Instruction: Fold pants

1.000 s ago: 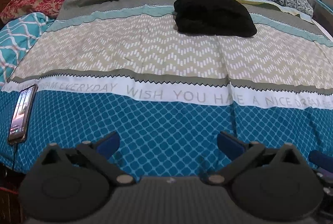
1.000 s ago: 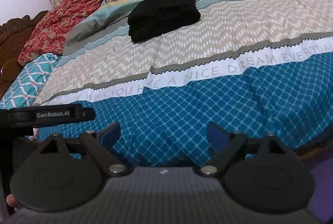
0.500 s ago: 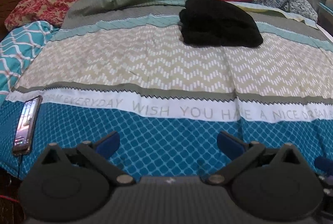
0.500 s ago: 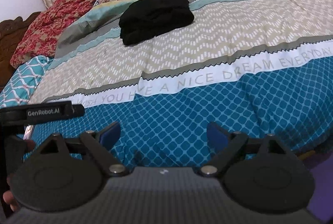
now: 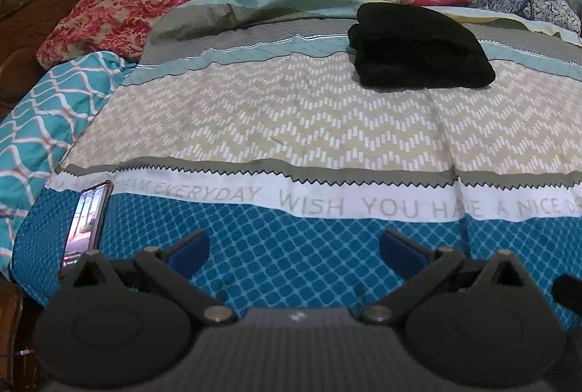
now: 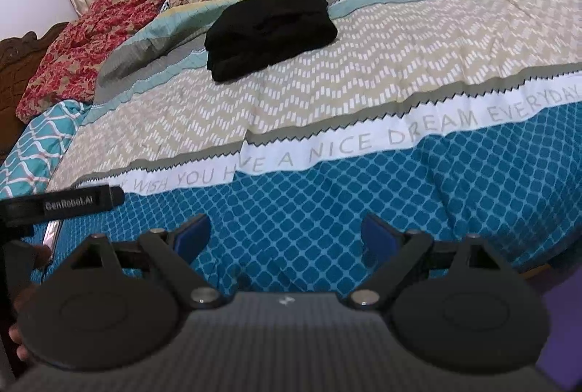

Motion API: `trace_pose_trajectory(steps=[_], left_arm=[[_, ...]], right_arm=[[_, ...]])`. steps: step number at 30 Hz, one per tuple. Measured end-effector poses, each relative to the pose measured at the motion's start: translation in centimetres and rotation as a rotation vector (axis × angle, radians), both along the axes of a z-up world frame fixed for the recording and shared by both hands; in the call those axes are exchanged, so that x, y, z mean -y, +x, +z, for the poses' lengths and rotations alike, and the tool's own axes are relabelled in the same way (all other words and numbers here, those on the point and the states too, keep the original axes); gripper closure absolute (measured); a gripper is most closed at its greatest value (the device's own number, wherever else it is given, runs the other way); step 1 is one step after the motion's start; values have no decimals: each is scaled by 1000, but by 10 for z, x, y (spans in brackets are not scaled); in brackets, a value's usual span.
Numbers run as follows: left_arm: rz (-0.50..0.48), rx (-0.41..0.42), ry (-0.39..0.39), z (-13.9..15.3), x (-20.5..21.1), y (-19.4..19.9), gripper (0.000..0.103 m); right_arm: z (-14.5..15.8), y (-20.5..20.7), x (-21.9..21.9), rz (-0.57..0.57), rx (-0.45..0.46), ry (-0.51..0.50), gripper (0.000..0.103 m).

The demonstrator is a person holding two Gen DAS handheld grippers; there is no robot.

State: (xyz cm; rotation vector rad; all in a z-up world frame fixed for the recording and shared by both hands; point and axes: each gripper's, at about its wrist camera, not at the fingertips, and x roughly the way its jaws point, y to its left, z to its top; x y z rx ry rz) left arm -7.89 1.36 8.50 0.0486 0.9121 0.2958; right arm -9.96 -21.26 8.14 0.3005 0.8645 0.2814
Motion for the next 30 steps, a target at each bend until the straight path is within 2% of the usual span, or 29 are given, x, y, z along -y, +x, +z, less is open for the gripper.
trace_pose_trajectory(steps=[10,20,30], left_arm=[[-6,-46,-52,-4,-4,1,0],[-9,-129,-180,-14,-9,0,0],[-33,-165,-210,-19,-4,2,0]], right_arm=[[-3,-1,-6,19,-36,13,11],[-8,-2,-15,44,-75,10,11],[-10,-3,-16,49,-91,-2,11]])
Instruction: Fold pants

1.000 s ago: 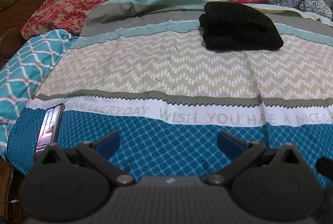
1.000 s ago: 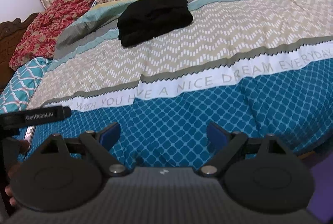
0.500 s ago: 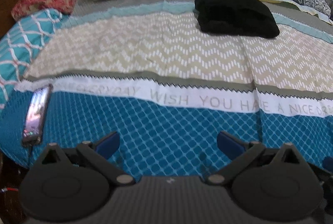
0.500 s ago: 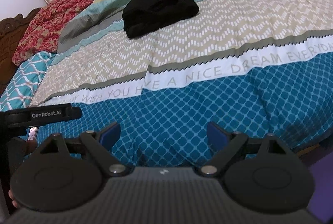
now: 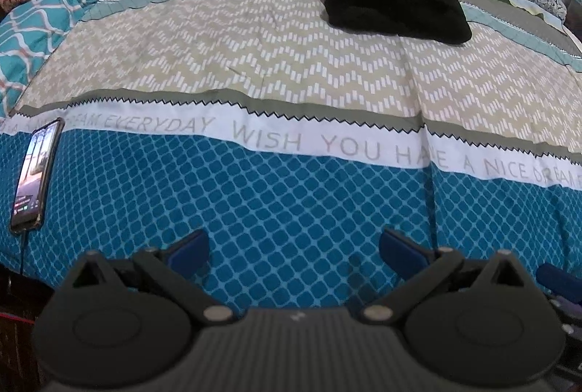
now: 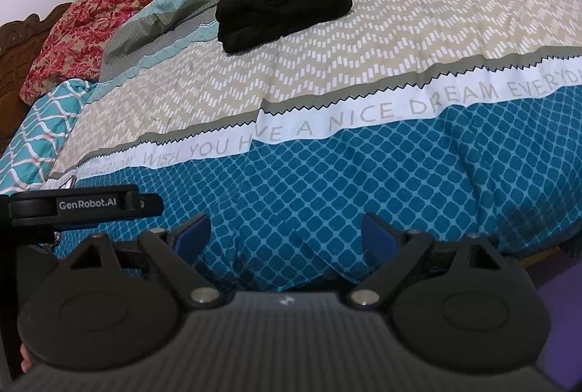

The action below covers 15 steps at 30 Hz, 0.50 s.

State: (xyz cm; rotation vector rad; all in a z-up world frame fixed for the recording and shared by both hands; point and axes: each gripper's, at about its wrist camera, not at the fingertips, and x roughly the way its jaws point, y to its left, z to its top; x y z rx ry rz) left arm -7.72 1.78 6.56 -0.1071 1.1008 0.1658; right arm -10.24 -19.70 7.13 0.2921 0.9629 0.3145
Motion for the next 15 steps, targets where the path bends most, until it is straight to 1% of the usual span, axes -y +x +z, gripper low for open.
trace_pose_trajectory(steps=[10,13,15], left_arm=[[-10,-20,-27,-5,1,0,0],[-19,-13,-57,-4,1,-1,0],[-21,4,-72,-1,1,-1,0]], right_arm=[[-1,-1,-5,5,-7,-12,11],[3,-4,-4,-14,16,-34,11],[7,-7,-2,-40,49,-50,11]])
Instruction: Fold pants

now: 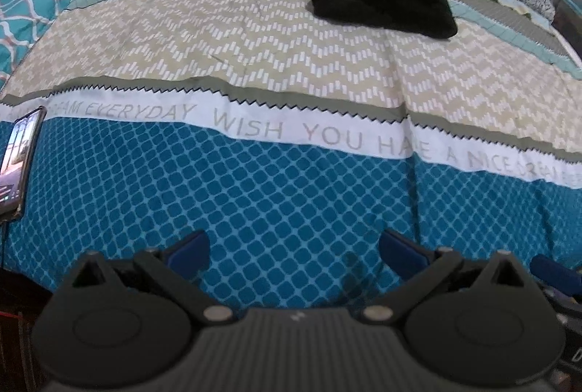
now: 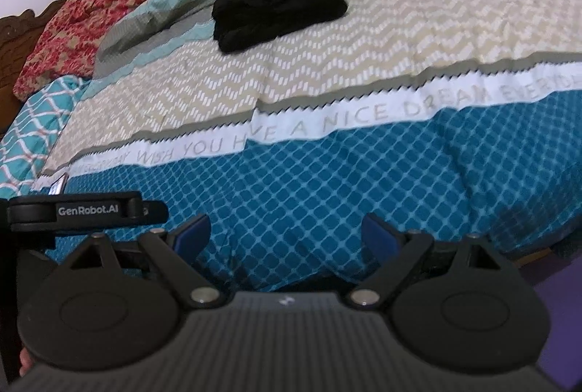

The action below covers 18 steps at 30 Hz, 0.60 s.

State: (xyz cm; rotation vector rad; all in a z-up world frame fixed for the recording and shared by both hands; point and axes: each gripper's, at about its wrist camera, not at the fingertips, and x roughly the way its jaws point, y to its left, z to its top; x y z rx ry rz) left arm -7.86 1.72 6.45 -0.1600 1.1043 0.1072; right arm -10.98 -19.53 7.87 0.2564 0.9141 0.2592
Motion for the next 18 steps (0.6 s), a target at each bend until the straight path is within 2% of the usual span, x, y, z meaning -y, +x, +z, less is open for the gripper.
trace_pose_trajectory(steps=[4,9,18], left_arm=[[15,79,-5,10,0,-7,0],[-7,185,47,25,7,-16,0],[-45,347,201,53,15,-29,0]], right_arm=[[16,-14,3,-59,131,-60,11],[32,-28,-4,-58,275,-139,11],[43,-22,-8,-52,374,-201,11]])
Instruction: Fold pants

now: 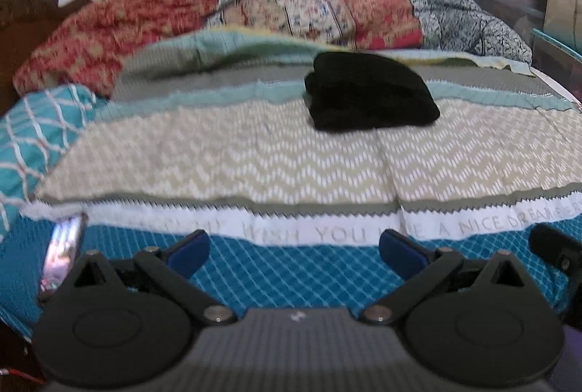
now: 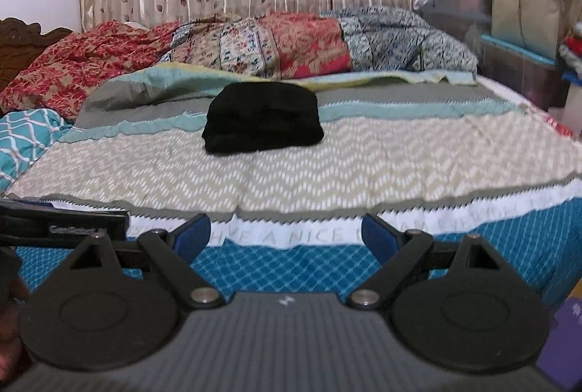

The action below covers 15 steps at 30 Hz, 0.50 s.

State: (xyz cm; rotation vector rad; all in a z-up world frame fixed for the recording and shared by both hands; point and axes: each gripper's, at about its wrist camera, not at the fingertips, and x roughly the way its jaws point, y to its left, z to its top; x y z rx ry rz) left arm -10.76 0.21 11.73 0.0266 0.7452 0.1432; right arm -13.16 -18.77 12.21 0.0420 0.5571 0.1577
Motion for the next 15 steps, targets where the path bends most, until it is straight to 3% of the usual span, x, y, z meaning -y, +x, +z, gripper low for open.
trace_pose_trajectory(steps=[9,15], left_arm=[[-34,9,-55,10,-3,-4,0],[-27,-15,-109,8,-12,-3,0]], right_arm=[[25,15,2,-41,33,55,11],[19,12,-6,-33,1,56,11]])
